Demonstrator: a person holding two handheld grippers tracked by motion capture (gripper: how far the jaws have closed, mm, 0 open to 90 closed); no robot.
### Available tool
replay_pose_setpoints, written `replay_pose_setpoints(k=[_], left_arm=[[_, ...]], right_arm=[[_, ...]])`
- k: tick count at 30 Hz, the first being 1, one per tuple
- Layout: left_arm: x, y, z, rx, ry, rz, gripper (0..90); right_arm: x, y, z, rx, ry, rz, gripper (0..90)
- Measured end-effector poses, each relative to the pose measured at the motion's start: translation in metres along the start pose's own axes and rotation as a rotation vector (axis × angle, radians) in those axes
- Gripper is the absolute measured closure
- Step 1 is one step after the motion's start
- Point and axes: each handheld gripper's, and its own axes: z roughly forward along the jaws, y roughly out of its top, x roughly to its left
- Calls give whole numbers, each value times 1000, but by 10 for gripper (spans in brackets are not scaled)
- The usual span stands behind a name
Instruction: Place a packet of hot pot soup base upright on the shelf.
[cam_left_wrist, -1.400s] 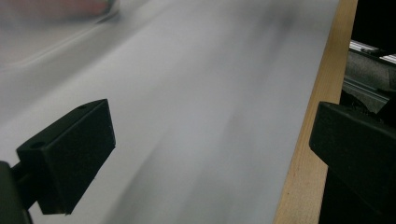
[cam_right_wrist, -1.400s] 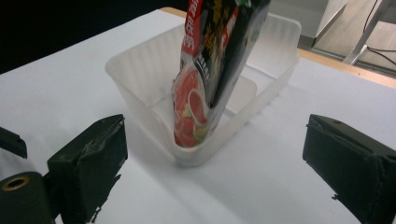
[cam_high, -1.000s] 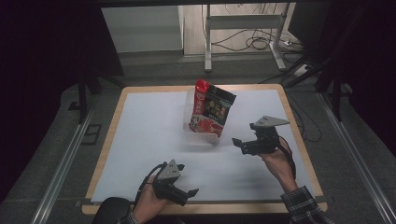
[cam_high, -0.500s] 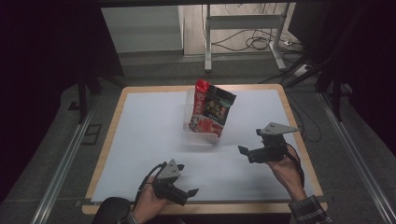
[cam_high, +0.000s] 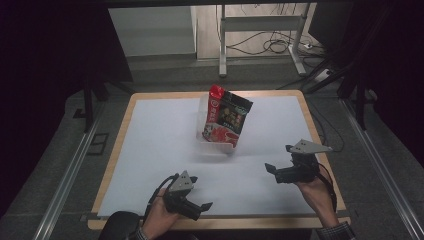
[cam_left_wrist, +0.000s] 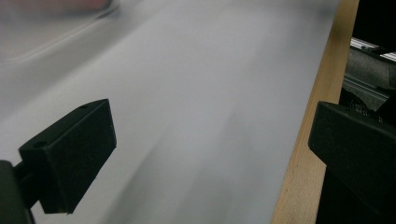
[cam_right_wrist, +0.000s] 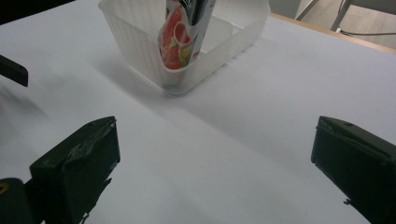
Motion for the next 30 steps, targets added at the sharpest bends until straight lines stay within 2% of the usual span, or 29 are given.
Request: replay_pose_setpoints(k=[30], left_arm=[[0, 0, 1, 16, 5, 3, 7]], right_arm=[[7, -29, -22, 24, -24, 6, 21]])
